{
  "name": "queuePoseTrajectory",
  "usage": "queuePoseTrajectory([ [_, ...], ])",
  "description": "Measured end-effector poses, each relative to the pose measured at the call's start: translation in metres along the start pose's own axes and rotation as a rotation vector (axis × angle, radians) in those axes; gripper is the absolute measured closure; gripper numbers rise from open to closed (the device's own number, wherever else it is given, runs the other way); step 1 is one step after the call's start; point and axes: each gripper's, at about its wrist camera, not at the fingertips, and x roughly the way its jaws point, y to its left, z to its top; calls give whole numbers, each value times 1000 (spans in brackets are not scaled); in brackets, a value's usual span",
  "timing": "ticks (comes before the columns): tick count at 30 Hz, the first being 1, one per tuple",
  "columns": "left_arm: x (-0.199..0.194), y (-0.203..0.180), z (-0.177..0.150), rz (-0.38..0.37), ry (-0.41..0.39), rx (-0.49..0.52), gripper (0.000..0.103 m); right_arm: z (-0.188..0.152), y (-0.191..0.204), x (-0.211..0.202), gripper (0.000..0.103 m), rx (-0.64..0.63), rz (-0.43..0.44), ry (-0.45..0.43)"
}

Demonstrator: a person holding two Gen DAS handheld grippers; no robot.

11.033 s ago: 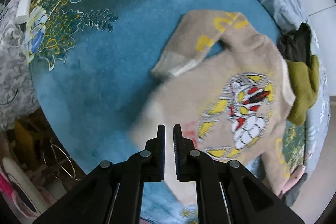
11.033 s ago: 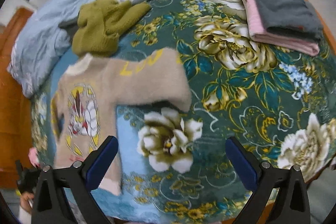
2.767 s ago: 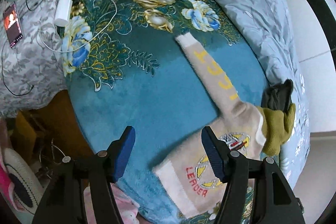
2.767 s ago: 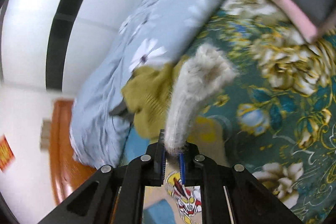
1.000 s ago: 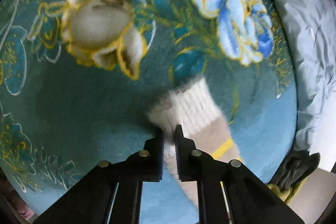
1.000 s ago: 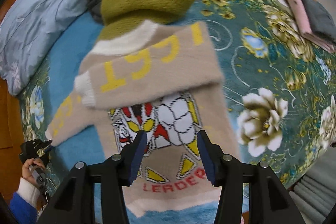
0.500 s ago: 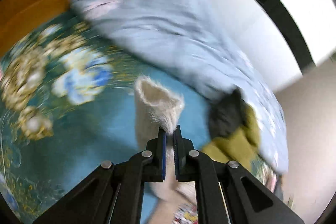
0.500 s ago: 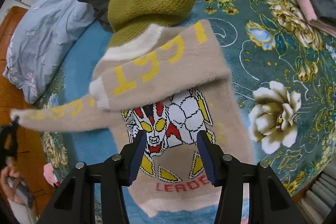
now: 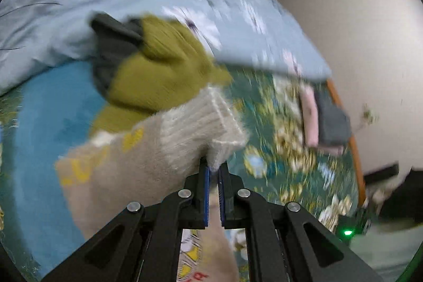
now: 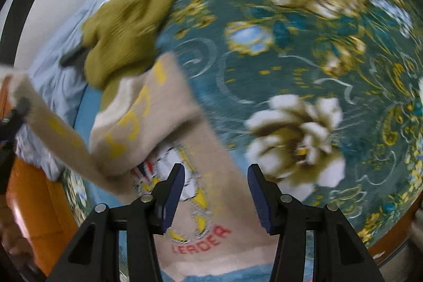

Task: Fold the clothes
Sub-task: 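Grasp the sweater hem with both grippers and lift it toward the collar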

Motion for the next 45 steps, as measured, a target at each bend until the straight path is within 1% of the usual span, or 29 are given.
queuePoseTrajectory([
  [3,55,-32,-8,52,112,72,98,2,-34,-1,50,61,-2,-6],
  [5,90,-45,-18,91,189,112,98,1,-52,-2,50,91,-6,-2],
  [7,123,-52,-23,133,258,132,98,-1,-68,-2,50,120,-9,1],
  [10,164,-54,-31,202,335,178,97,-4,-87,-3,50,147,-16,4],
  [12,183,-50,-37,243,392,184,97,-7,-97,-4,50,156,-18,10],
  [13,187,-48,-39,248,410,175,96,-8,-100,-4,50,155,-17,14],
  [14,186,-46,-41,241,420,161,91,-9,-102,-4,50,147,-14,19],
  [15,183,-45,-41,224,422,146,76,-10,-103,-3,50,138,-9,25],
  [17,164,-43,-43,164,396,109,58,-10,-100,-1,50,111,3,41],
  [19,133,-36,-46,131,334,76,58,-10,-93,5,50,70,21,70],
  [20,117,-30,-48,128,301,53,57,-10,-89,9,50,46,31,89],
  [23,70,10,-64,158,213,-86,55,-11,-76,21,49,-27,59,147],
  [25,43,49,-91,209,178,-215,55,-15,-69,31,47,-76,67,202],
  [28,7,114,-152,303,159,-443,55,-24,-61,47,47,-145,73,283],
  [29,-3,131,-171,327,163,-495,55,-28,-60,52,47,-161,70,302],
  [31,-18,154,-205,365,178,-556,55,-35,-59,64,47,-191,56,341],
  [33,-28,170,-234,385,193,-586,54,-43,-58,74,47,-220,45,370],
  [34,-32,176,-246,384,200,-594,53,-45,-58,77,47,-226,44,377],
  [35,-32,180,-257,373,204,-598,49,-48,-58,81,47,-232,44,386],
  [38,-24,186,-279,334,212,-574,46,-61,-65,93,47,-228,25,403],
  [40,-13,187,-293,311,236,-563,46,-70,-70,99,47,-215,9,411],
  [42,-4,186,-306,269,257,-570,46,-80,-73,103,47,-207,5,415],
  [45,8,184,-325,221,283,-574,46,-91,-76,103,47,-216,5,398],
])
